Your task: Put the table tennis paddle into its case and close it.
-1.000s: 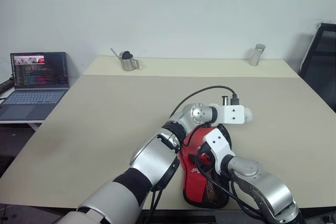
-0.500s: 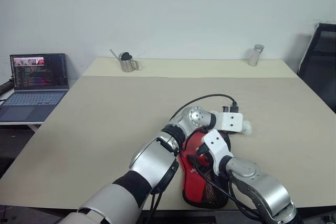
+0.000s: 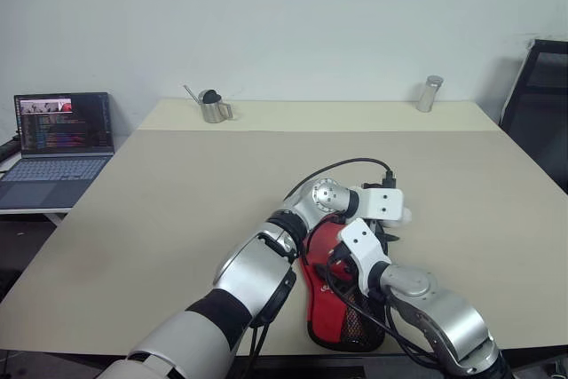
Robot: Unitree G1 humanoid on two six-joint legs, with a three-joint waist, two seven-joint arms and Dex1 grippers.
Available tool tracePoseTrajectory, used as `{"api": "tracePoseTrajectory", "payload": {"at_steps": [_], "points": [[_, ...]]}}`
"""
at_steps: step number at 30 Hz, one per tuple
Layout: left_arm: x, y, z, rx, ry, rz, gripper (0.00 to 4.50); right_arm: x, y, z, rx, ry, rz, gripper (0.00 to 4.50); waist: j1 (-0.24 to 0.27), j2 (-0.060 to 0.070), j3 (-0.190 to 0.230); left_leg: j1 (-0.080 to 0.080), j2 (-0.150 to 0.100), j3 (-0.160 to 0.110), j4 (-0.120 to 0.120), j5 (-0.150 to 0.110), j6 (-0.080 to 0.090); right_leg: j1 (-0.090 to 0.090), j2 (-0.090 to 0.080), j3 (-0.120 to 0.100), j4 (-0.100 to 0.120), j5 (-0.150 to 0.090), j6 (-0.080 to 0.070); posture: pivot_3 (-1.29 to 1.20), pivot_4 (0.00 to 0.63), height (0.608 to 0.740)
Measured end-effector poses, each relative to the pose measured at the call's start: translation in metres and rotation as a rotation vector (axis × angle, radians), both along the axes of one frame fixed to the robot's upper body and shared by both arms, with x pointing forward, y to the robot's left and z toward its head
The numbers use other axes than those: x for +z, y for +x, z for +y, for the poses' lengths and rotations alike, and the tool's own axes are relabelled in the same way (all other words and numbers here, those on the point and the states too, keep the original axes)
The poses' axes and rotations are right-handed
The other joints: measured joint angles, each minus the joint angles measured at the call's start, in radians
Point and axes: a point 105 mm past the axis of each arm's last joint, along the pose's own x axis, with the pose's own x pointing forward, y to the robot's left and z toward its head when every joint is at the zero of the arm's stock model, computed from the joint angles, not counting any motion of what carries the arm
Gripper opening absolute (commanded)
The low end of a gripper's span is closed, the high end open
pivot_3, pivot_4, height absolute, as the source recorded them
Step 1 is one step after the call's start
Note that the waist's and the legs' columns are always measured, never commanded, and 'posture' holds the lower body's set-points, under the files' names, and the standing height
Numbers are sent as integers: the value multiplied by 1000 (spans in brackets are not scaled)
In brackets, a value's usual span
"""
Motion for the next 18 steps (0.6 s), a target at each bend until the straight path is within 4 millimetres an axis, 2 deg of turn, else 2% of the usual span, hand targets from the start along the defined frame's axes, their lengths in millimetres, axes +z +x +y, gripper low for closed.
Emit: {"api": "tracePoseTrajectory", "payload": {"at_steps": [10, 13, 18], "points": [[27, 22, 40, 96, -145, 85, 4484, 5, 1, -1, 12, -3, 19, 4500, 1, 0, 0, -1, 0, 0, 0, 0, 0, 0, 0, -1, 0, 0, 0, 0, 150, 740], [35, 30, 59, 127, -167, 101, 4484, 7, 0, -4, 11, 7, 37, 4500, 0, 0, 0, -1, 0, -1, 0, 0, 0, 0, 0, -1, 0, 0, 0, 0, 150, 740], [41, 40, 93, 195, -243, 160, 4484, 13, -1, -19, -39, 31, 72, 4500, 1, 0, 1, -2, 0, -1, 0, 0, 0, -1, 0, -1, 0, 0, 0, 0, 150, 740]]}}
